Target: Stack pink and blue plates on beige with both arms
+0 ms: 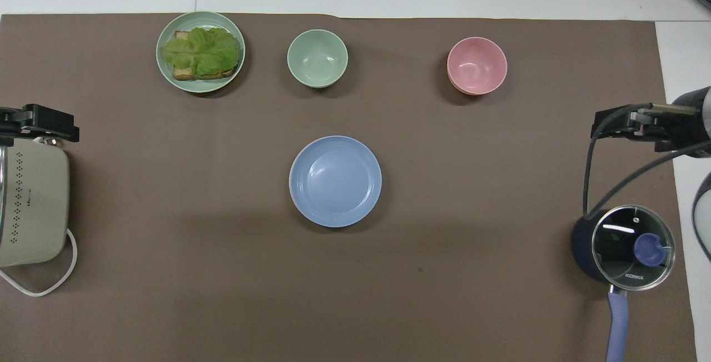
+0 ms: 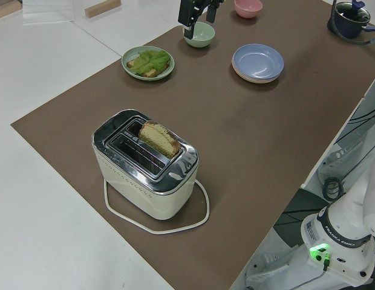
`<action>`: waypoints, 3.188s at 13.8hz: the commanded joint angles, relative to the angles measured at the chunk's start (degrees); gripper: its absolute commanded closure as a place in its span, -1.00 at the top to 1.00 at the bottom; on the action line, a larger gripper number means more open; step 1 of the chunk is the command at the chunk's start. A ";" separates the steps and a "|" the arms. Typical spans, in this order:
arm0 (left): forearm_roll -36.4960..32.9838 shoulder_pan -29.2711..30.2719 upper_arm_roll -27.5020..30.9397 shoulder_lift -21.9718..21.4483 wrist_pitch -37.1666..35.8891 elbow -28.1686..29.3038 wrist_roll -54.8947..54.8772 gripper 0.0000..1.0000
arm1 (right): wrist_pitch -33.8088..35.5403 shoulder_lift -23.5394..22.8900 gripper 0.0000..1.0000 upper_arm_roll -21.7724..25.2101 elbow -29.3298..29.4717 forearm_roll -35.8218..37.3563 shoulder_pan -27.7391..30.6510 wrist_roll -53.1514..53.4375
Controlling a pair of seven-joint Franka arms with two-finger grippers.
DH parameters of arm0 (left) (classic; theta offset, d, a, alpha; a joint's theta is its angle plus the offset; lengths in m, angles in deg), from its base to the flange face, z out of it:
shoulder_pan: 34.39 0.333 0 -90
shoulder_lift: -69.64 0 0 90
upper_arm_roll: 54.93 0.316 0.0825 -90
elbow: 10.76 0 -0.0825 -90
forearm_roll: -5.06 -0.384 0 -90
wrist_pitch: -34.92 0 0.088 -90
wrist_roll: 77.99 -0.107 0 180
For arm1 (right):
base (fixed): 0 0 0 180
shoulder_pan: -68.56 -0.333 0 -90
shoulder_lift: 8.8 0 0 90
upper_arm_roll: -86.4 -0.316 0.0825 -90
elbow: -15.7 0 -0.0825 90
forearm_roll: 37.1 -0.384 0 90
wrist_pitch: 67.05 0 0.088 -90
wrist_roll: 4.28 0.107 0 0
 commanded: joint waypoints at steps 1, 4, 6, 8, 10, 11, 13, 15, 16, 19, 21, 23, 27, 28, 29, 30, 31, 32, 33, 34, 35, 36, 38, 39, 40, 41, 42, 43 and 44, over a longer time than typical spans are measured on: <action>-0.46 0.39 -0.22 -0.52 -0.98 -0.29 0.36 1.00 | 3.89 1.36 1.00 -0.74 1.20 0.48 1.60 -0.36; -0.55 0.39 -0.22 -0.43 -0.98 -0.29 0.36 1.00 | 5.48 4.00 1.00 0.40 0.07 -0.39 1.69 -0.98; -0.46 0.39 -0.22 -0.43 -0.98 -0.38 0.36 1.00 | 5.49 4.36 1.00 0.40 -0.47 -0.48 1.69 -3.07; -0.46 0.39 -0.22 -0.52 -0.98 -0.29 0.35 1.00 | 4.78 4.27 1.00 0.49 -0.82 -0.57 1.69 -6.67; -0.46 0.39 -0.22 -0.52 -0.98 -0.29 0.36 1.00 | 5.22 4.36 1.00 0.58 -1.35 -0.57 1.69 -8.36; -0.46 0.39 -0.22 -0.52 -0.98 -0.29 0.36 1.00 | 5.31 4.45 1.00 0.58 -1.44 -0.57 1.69 -8.27; -0.47 0.39 -0.22 -0.43 -0.98 -0.29 0.36 1.00 | 5.48 4.45 1.00 0.67 -1.52 -0.57 1.78 -8.45; -0.46 0.39 -0.22 -0.52 -0.98 -0.29 0.36 1.00 | 7.23 4.27 1.00 0.67 -0.83 -0.48 1.78 -8.53; -0.46 0.39 -0.22 -0.43 -0.98 -0.38 0.36 1.00 | 8.11 4.27 1.00 0.67 -0.13 -0.40 1.78 -8.53; -0.46 0.39 -0.22 -0.52 -0.98 -0.29 0.36 1.00 | 8.47 4.27 1.00 0.67 -0.03 0.13 1.78 -8.71; -0.55 0.39 -0.22 -0.52 -0.98 -0.38 0.36 1.00 | 8.47 4.27 1.00 0.58 0.06 0.57 1.78 -11.07; -0.46 0.39 -0.22 -0.52 -0.98 -0.29 0.36 1.00 | 8.12 4.27 1.00 0.67 -0.12 0.48 1.78 -11.26; -0.46 0.39 -0.22 -0.52 -0.98 -0.29 0.36 1.00 | 7.51 4.36 1.00 0.75 -0.38 0.57 1.78 -11.44; -0.46 0.39 -0.22 -0.52 -0.98 -0.29 0.36 1.00 | 7.51 4.36 1.00 0.75 -0.38 0.48 1.78 -11.26; -0.46 0.39 -0.22 -0.43 -0.98 -0.29 0.36 1.00 | 7.42 4.36 1.00 0.75 -0.47 0.48 1.78 -11.26; -0.46 0.39 -0.22 -0.52 -0.98 -0.29 0.36 1.00 | 7.42 4.36 1.00 0.75 -0.47 0.48 1.78 -11.26; -0.46 0.39 -0.22 -0.43 -0.98 -0.29 0.36 1.00 | 7.42 4.36 1.00 0.75 -0.47 0.48 1.78 -11.26; -0.55 0.39 -0.22 -0.52 -0.98 -0.29 0.36 1.00 | 7.42 4.36 1.00 0.75 -0.47 0.48 1.78 -11.43; -0.47 0.39 -0.22 -0.52 -0.98 -0.29 0.36 1.00 | 6.81 4.27 1.00 0.75 -0.38 0.66 1.87 -11.52; -0.55 0.39 -0.22 -0.52 -0.98 -0.29 0.36 1.00 | 5.76 4.27 1.00 0.84 -0.38 0.75 1.87 -11.61; -0.47 0.39 -0.22 -0.52 -0.98 -0.29 0.36 1.00 | 5.75 4.27 1.00 0.76 -0.38 0.75 1.95 -11.61; -0.46 0.39 -0.22 -0.43 -0.98 -0.29 0.36 1.00 | 6.36 4.27 1.00 0.75 -0.38 0.57 1.96 -11.44; -0.46 0.39 -0.22 -0.52 -0.98 -0.29 0.36 1.00 | 6.45 4.36 1.00 0.84 -0.38 0.40 1.96 -11.26; -0.46 0.39 -0.22 -0.52 -0.98 -0.38 0.36 1.00 | 6.28 4.27 1.00 0.84 -0.38 0.48 2.04 -11.43; -0.55 0.39 -0.22 -0.43 -0.98 -0.29 0.36 1.00 | 6.10 4.27 1.00 0.84 -0.38 0.48 2.13 -11.43; -0.47 0.39 -0.22 -0.52 -0.98 -0.38 0.36 1.00 | 6.01 4.27 1.00 0.84 -0.30 0.48 2.39 -11.52; -0.46 0.39 -0.22 -0.52 -0.98 -0.29 0.36 1.00 | 6.01 4.27 1.00 0.76 -0.29 0.48 2.48 -11.52; -0.46 0.39 -0.22 -0.52 -0.98 -0.29 0.36 1.00 | 6.01 4.27 1.00 0.75 -0.29 0.48 2.48 -11.52; -0.46 0.39 -0.22 -0.52 -0.98 -0.29 0.36 1.00 | 6.10 4.27 1.00 0.84 -0.29 0.48 2.48 -11.52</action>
